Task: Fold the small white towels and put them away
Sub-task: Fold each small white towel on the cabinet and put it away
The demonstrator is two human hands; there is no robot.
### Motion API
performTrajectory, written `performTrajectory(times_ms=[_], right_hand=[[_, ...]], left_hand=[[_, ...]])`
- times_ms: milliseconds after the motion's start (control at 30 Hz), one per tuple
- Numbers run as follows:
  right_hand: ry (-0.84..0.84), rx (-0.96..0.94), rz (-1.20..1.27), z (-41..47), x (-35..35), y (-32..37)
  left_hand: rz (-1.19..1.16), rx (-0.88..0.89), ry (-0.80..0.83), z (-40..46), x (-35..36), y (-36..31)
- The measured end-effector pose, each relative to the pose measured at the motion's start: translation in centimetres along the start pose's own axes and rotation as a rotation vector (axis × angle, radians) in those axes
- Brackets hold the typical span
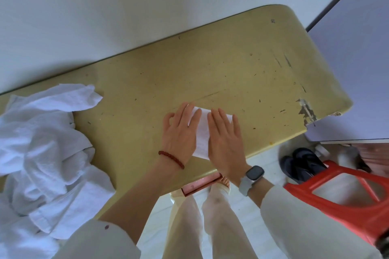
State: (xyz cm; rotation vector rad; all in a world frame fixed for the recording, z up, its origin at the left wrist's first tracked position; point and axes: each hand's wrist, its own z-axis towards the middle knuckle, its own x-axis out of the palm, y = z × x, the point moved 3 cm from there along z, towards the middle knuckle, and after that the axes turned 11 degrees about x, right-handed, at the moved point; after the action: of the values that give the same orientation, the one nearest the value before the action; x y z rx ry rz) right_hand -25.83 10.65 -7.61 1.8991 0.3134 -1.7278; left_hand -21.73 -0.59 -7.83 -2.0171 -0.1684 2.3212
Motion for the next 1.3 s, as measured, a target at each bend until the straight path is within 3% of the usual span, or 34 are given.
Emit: performTrajectory(times_ms=[167,300,533,667,800,967,1067,1167,1300], right_hand=[[0.183,0.034,-0.127,-0.6,2.9,-0.9],[0.232,-0.032,-0.144,-0.8,3.3,-2.3],[0.147,-0.103,-0.021,-0.1,1.5,-3.6],[0.102,0.08,0.21,2.4,-1.2,-3.5],[0.365,0.228,0.178,5.9,-1.2,-1.4],[0.749,0.232,0.275,9.0,-0.6,2.6],[0.82,0.21,0.268,9.0,-1.1,3.3],[0.809,0.226,0.341,8.1,-1.5,2.7],[0.757,0.31,0.536,6.3,-2.5,2.0]], left_hand=[[0.11,0.026,0.363,-0.4,1.7,0.2],[-0.022,-0.017,0.441,-1.5,2.8,0.8],[-0.043,-0.01,0.315,-1.7,2.2,1.2],[-0.039,0.147,0.026,-4.1,0.8,0.4],[-0.139,0.187,-0.081,-5.0,0.6,1.0],[-0.131,0.326,-0.093,-4.4,0.3,2.6],[-0.068,0.372,-0.142,-4.4,-0.3,3.7],[0.011,0.224,-0.128,-4.6,-0.7,5.3],[-0.165,-0.278,-0.143,-5.4,-1.2,6.0]])
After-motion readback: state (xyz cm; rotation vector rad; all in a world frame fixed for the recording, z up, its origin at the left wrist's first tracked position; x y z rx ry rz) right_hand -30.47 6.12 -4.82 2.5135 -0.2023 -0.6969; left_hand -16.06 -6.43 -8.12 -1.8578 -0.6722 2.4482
